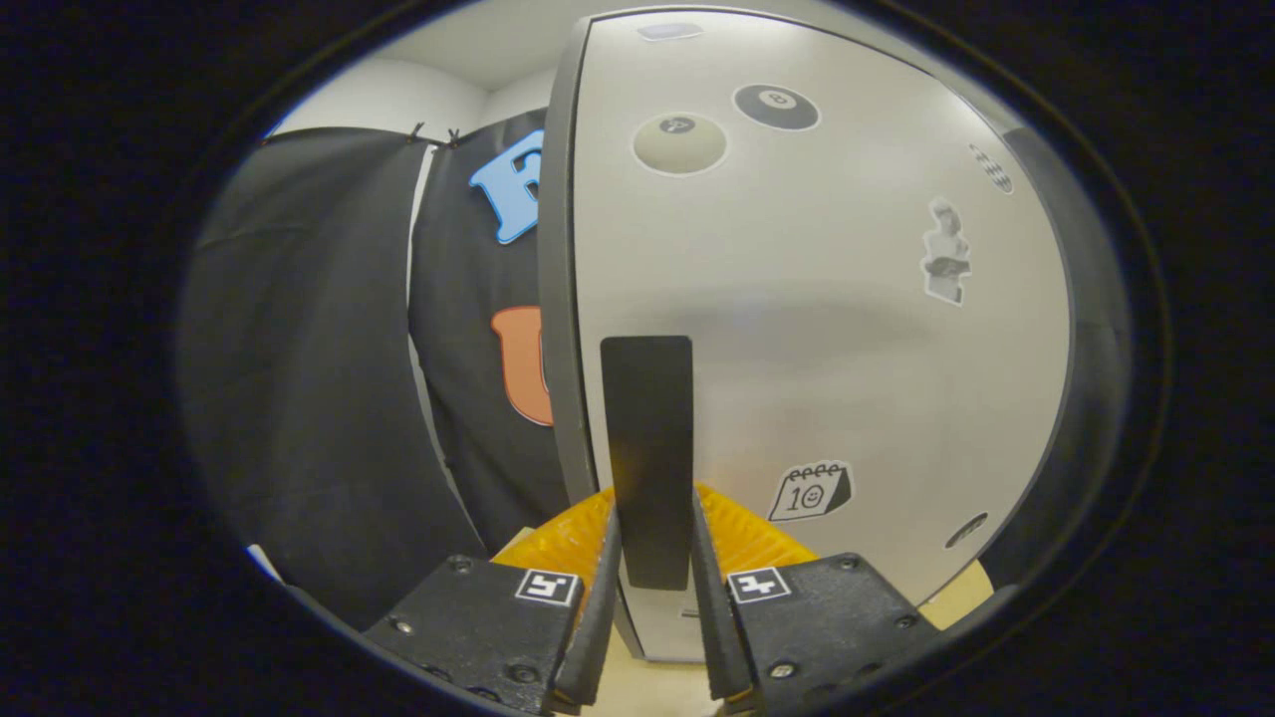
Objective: Open the shoe cabinet door, grab the shoes and put them into the shoe cabinet, then close the shoe cabinet door.
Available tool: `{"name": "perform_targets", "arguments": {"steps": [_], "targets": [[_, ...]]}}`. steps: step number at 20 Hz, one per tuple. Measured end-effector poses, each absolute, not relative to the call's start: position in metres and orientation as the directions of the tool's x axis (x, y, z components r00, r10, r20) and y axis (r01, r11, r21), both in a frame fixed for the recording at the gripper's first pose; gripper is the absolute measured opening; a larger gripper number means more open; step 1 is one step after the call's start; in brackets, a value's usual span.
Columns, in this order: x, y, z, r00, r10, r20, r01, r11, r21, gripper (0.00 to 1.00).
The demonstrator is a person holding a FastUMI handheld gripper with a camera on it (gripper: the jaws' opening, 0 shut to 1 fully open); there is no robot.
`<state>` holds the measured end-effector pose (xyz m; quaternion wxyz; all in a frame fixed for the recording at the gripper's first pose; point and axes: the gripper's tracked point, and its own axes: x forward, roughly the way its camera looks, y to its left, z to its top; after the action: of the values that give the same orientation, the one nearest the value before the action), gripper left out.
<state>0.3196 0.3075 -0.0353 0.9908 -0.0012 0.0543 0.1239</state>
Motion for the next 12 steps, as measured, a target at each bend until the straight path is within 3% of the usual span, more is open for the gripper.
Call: {"name": "perform_targets", "arguments": {"steps": [3, 12], "targets": [[0.318, 0.305, -0.037, 0.967, 0.226, -0.116, -0.228, 0.974, 0.001, 0.38], [0.277, 0.3, -0.036, 0.925, 0.357, -0.132, -0.363, 0.931, -0.026, 0.3]]}}
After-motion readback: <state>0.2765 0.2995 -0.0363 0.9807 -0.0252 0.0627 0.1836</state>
